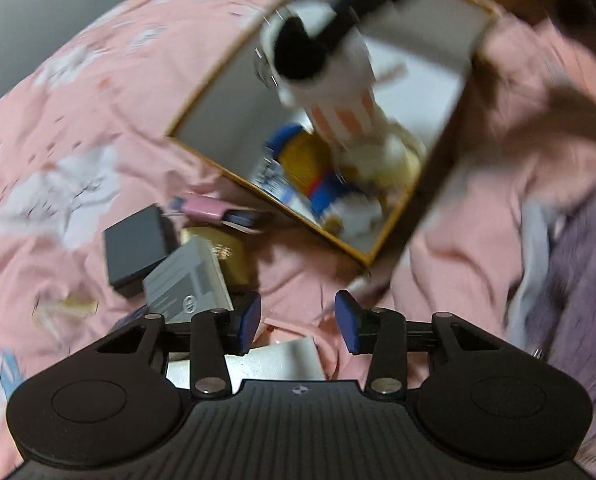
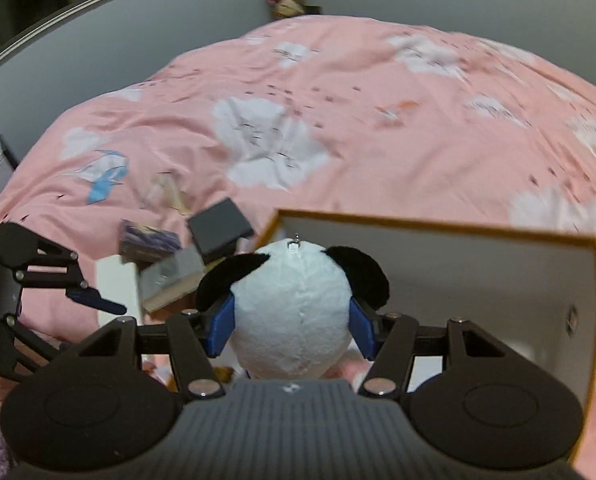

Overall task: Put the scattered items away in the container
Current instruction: 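Carry the panda plush over the box with the right tool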

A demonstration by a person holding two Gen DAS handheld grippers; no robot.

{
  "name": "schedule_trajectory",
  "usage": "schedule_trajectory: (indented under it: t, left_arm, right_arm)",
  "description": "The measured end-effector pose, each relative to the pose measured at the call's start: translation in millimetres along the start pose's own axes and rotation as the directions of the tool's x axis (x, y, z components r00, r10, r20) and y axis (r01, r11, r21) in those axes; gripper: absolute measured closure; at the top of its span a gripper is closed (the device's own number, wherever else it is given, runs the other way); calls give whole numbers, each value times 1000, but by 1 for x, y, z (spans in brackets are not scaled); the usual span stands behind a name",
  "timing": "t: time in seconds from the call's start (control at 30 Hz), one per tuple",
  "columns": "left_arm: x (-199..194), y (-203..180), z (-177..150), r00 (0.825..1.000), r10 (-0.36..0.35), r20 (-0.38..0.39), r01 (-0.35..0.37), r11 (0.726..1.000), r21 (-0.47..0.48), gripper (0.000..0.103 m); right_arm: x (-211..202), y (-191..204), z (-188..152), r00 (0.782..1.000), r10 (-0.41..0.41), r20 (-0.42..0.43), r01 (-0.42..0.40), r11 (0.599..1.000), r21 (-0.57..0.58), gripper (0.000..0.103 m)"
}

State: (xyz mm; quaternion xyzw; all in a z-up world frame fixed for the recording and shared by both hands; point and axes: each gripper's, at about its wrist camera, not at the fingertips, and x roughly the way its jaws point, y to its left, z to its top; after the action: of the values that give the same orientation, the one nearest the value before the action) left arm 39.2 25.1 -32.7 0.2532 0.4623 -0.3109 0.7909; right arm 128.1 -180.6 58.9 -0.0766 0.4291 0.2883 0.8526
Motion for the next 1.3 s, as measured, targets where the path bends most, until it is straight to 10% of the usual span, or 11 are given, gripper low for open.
schedule_trajectory:
  t: [0.23,0.53,1.3]
  left_arm:
    - [31,-16,3,996,-62,-71,76,974,214,62]
    - [61,-17,7,982,-139,-130,170,948,271,85]
    - [-31,4,1,986,-167,-20,160,968,-195,101]
  right_arm:
    - [-21,-26,-12,998,-54,39,49,992,116,41]
    - [-44,-46,-9,994,-89,57,77,977,199,40]
    - [-16,-62,-27,963,-150,-226,183,974,134,40]
